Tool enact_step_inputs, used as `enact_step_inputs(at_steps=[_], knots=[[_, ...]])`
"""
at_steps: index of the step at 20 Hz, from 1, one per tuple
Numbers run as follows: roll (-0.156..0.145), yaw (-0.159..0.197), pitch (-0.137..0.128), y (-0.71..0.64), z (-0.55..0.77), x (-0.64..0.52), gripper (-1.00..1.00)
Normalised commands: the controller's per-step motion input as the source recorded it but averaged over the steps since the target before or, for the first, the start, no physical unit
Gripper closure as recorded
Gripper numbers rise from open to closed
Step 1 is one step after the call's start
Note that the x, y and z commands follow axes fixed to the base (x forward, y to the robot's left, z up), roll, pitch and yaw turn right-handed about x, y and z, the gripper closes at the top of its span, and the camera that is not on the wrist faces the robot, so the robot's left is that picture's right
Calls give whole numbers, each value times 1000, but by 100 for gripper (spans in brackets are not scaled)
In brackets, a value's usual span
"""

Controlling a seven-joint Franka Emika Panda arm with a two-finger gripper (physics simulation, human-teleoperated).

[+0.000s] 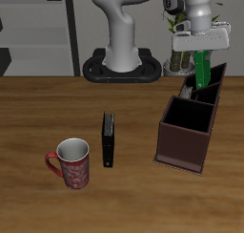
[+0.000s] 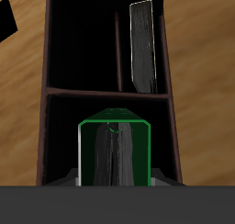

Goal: Place the yellow book into the left desk caddy's front compartment and place the green book into the left desk caddy's left compartment and place the black book into the left desk caddy's back compartment

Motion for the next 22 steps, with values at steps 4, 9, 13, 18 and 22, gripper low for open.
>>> enact_step_inputs(at_steps=[4, 9, 13, 18, 22], knots=[[6, 42, 40, 59, -227, 107, 100], [16, 18, 74, 64, -299, 90, 100], [96, -23, 125, 75, -206, 80, -100], [-6, -30, 35, -78, -38, 75, -100], [-15, 17, 1, -45, 22, 26, -100]])
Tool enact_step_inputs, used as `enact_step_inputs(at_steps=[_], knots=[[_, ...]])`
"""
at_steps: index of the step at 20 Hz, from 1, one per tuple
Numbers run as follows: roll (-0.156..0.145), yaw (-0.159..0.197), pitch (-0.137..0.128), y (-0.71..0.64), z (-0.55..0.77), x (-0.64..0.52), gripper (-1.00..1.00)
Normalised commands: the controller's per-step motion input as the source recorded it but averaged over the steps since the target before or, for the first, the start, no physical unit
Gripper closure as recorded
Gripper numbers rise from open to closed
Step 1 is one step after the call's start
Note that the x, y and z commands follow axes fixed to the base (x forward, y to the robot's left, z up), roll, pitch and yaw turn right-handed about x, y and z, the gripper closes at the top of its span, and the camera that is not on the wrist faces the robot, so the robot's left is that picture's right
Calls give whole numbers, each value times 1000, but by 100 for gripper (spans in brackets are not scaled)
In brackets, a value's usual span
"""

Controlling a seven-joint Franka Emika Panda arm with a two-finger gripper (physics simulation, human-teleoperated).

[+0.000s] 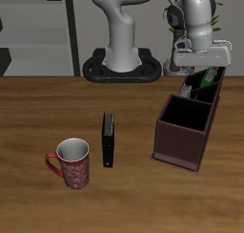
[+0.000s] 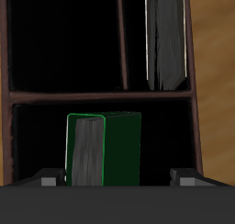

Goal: Place the yellow book into the left desk caddy's front compartment and place the green book into the left desk caddy's left compartment and place the black book into the left desk caddy's back compartment

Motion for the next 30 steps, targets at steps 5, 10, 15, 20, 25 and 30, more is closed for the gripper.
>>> enact_step_inputs(at_steps=[5, 10, 15, 20, 25, 30], knots=[[-14, 15, -24, -121, 119, 9, -100], [-36, 59, -22, -210, 181, 67, -100], [-49, 44, -7, -299, 195, 161, -100], [-58, 43, -11, -408, 195, 125, -100], [-63, 55, -35, -488, 208, 17, -100], [-84, 27, -17, -460, 164, 101, -100]])
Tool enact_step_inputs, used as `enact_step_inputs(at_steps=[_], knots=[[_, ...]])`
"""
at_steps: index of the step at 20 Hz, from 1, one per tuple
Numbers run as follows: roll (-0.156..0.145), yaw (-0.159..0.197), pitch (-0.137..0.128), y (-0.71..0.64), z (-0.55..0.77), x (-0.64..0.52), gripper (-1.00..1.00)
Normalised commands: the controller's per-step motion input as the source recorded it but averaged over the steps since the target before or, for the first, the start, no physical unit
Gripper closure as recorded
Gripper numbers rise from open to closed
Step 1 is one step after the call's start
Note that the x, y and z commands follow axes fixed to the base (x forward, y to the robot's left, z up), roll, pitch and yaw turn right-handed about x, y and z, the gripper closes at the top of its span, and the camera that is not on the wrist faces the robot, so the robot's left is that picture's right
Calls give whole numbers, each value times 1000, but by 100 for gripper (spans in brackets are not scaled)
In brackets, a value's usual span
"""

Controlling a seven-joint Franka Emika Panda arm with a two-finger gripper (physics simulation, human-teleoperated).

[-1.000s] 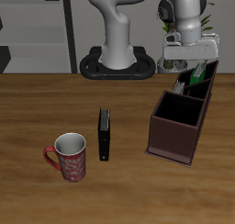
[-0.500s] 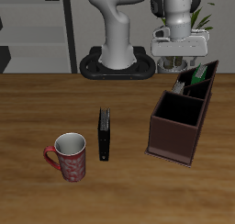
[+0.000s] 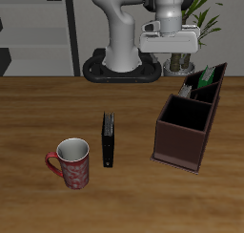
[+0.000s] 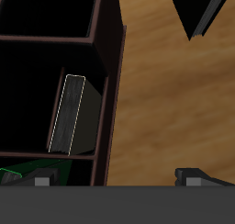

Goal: Place the yellow book into the left desk caddy's front compartment and place the green book into the left desk caddy's left compartment and place the black book into the left desk caddy's back compartment

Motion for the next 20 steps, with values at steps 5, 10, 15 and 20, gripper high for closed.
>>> enact_step_inputs(at_steps=[5, 10, 15, 20], knots=[[-90, 16, 28, -469, 49, 201, -100], [-28, 1, 46, -390, 76, 215, -100], [-31, 52, 31, -422, 80, 289, -100], [-58, 69, -42, -332, 116, 398, -100]])
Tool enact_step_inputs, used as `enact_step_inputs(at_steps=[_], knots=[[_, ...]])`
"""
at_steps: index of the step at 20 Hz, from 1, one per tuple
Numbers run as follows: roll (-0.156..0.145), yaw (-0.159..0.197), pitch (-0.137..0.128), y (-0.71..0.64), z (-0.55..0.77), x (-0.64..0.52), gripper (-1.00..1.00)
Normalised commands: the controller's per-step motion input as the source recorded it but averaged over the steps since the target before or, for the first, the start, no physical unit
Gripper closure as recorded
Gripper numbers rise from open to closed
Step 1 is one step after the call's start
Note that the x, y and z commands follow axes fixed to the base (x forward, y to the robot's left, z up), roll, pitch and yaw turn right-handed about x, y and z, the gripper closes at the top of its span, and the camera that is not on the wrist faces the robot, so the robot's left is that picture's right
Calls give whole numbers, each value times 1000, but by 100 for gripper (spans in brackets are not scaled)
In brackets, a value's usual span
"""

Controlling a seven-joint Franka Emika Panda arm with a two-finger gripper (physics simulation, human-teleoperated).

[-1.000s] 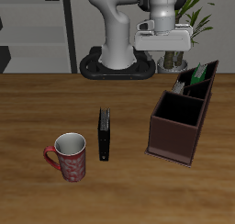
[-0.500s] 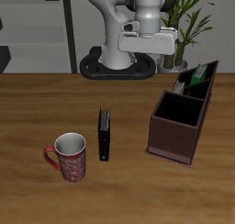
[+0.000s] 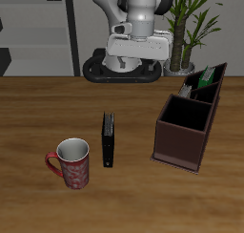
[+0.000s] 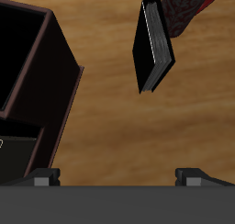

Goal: Place the yellow book into the left desk caddy's front compartment and place the green book into the left desk caddy's left compartment and place the black book into the left desk caddy's back compartment

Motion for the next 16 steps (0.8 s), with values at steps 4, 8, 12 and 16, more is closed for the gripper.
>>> enact_step_inputs(at_steps=[4, 8, 12, 16], knots=[[-113, -38, 40, -537, 79, 529, -100], [-83, -45, 31, -393, 85, 415, -100], [-67, -10, 13, -232, 70, 347, -100], [-41, -8, 13, -3, 27, 322, -100]])
